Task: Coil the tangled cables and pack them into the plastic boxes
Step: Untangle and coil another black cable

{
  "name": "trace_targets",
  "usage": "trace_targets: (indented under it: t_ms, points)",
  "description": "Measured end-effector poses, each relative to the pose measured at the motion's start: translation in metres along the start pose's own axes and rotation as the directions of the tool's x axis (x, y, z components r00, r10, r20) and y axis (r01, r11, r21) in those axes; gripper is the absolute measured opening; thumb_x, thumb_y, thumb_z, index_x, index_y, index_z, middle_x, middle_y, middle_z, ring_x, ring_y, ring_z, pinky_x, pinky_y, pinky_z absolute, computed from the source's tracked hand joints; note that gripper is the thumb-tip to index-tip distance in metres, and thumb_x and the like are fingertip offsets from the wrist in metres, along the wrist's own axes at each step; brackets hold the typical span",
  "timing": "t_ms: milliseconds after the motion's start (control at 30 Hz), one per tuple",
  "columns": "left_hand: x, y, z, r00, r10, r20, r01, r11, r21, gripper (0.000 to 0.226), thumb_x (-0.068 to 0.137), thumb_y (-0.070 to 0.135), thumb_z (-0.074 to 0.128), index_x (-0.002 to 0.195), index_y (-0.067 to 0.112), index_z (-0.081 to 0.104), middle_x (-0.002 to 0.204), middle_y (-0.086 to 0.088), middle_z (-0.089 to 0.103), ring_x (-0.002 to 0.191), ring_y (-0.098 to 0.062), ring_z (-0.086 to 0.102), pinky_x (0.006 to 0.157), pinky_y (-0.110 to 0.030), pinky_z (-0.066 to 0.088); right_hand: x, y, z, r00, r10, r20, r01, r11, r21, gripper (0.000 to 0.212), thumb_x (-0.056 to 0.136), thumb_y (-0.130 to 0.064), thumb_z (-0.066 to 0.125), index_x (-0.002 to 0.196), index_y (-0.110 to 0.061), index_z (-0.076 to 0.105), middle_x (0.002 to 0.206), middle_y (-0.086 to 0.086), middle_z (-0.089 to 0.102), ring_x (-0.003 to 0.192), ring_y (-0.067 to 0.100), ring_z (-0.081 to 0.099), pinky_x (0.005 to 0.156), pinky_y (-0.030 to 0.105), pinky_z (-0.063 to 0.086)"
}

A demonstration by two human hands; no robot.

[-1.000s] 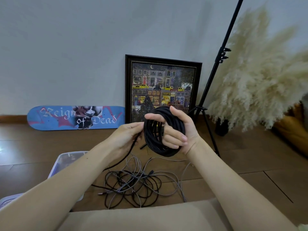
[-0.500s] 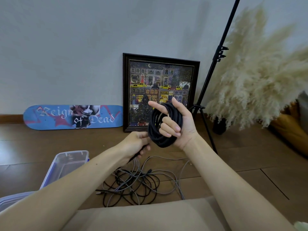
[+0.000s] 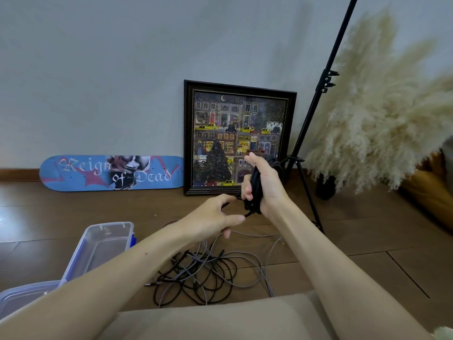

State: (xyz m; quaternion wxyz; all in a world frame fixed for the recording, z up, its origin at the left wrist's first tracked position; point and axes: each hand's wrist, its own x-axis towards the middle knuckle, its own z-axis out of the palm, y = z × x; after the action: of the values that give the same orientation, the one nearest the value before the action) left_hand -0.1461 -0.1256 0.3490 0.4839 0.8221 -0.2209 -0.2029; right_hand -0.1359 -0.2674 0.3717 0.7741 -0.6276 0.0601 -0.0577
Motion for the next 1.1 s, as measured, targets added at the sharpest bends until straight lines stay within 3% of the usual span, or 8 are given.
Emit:
trace_targets:
  t_ms: [133,233,500,733,833,900,967,1100]
  points:
    - [0.002,0.0,-0.011,0.999,0.041,-0.006,-0.039,0.988,0.147,0.025,0.09,0.02,0.063,0.111,0.007,0.067,0.051,0.003,0.058,0.036,0.001,0.04,0.041,-0.011,0.031,0.001,0.006,0.006,0.996,-0.079,0.038,0.088,0.919,-0.384,0.031,0.096,-0.038,0.051,0.076,-0.016,0.061,0.04,0.009,0.049,0.034,0.021,0.044,0.051,0.029,0.045]
    - [0.001,0.0,-0.02,0.994,0.101,-0.031,-0.086,0.948,0.306,0.016,0.087,0.023,0.066,0.084,0.009,0.073,0.046,0.008,0.057,0.042,0.003,0.045,0.052,-0.014,0.038,0.002,0.016,0.01,0.996,-0.07,0.063,0.094,0.771,-0.63,0.066,0.094,-0.044,0.052,0.041,-0.005,0.058,0.041,0.013,0.054,0.036,0.021,0.052,0.055,0.027,0.052]
    - [0.002,0.002,-0.034,0.971,0.236,-0.045,-0.194,0.881,0.432,0.01,0.076,0.025,0.078,0.07,0.019,0.072,0.071,0.006,0.067,0.07,-0.005,0.059,0.068,-0.021,0.048,-0.003,0.018,0.015,0.96,0.236,0.149,-0.045,0.658,-0.752,0.059,0.096,-0.043,0.051,0.051,-0.004,0.056,0.039,0.007,0.053,0.032,0.012,0.051,0.041,0.02,0.043]
    - [0.001,0.003,-0.053,0.937,0.315,-0.149,-0.237,0.89,0.389,0.049,0.064,0.054,0.077,0.082,0.021,0.045,0.054,0.011,0.04,0.047,-0.004,0.036,0.052,-0.021,0.027,-0.009,0.004,0.002,0.553,0.686,0.473,-0.319,0.698,-0.641,0.089,0.081,-0.081,0.023,0.084,0.0,0.06,0.033,-0.002,0.034,0.023,0.009,0.029,0.031,0.015,0.023]
    - [0.006,-0.008,-0.056,0.954,0.295,-0.051,-0.264,0.909,0.323,0.066,0.056,0.085,0.054,0.105,0.044,0.041,0.061,0.003,0.043,0.051,-0.005,0.035,0.057,-0.031,0.029,-0.006,0.0,-0.005,0.445,0.677,0.586,-0.397,0.736,-0.549,0.09,0.081,-0.082,0.017,0.079,0.0,0.055,0.031,0.0,0.032,0.021,0.009,0.029,0.028,0.013,0.024]
    - [0.009,-0.013,-0.054,0.954,0.3,0.022,-0.292,0.905,0.31,0.063,0.056,0.094,0.04,0.111,0.061,0.041,0.083,-0.006,0.062,0.07,-0.014,0.056,0.069,-0.039,0.043,-0.007,-0.003,-0.006,0.373,0.656,0.656,-0.449,0.747,-0.491,0.087,0.081,-0.082,0.022,0.075,-0.001,0.054,0.03,0.001,0.034,0.02,0.01,0.03,0.027,0.012,0.023]
    - [0.004,-0.008,-0.053,0.957,0.28,0.081,-0.291,0.93,0.226,0.063,0.061,0.091,0.041,0.112,0.055,0.05,0.105,0.001,0.069,0.097,-0.016,0.063,0.087,-0.035,0.046,-0.007,-0.002,-0.008,0.306,0.63,0.713,-0.488,0.747,-0.451,0.083,0.077,-0.081,0.032,0.072,-0.001,0.054,0.031,0.001,0.036,0.02,0.009,0.031,0.027,0.012,0.022]
    - [-0.002,0.001,-0.05,0.93,0.27,0.251,-0.312,0.939,0.145,0.057,0.074,0.064,0.063,0.119,0.029,0.057,0.112,0.007,0.067,0.109,-0.012,0.061,0.093,-0.028,0.046,-0.005,-0.003,-0.014,0.167,0.537,0.827,-0.578,0.733,-0.359,0.076,0.077,-0.075,0.052,0.073,0.001,0.056,0.031,0.005,0.031,0.02,0.01,0.033,0.027,0.012,0.025]
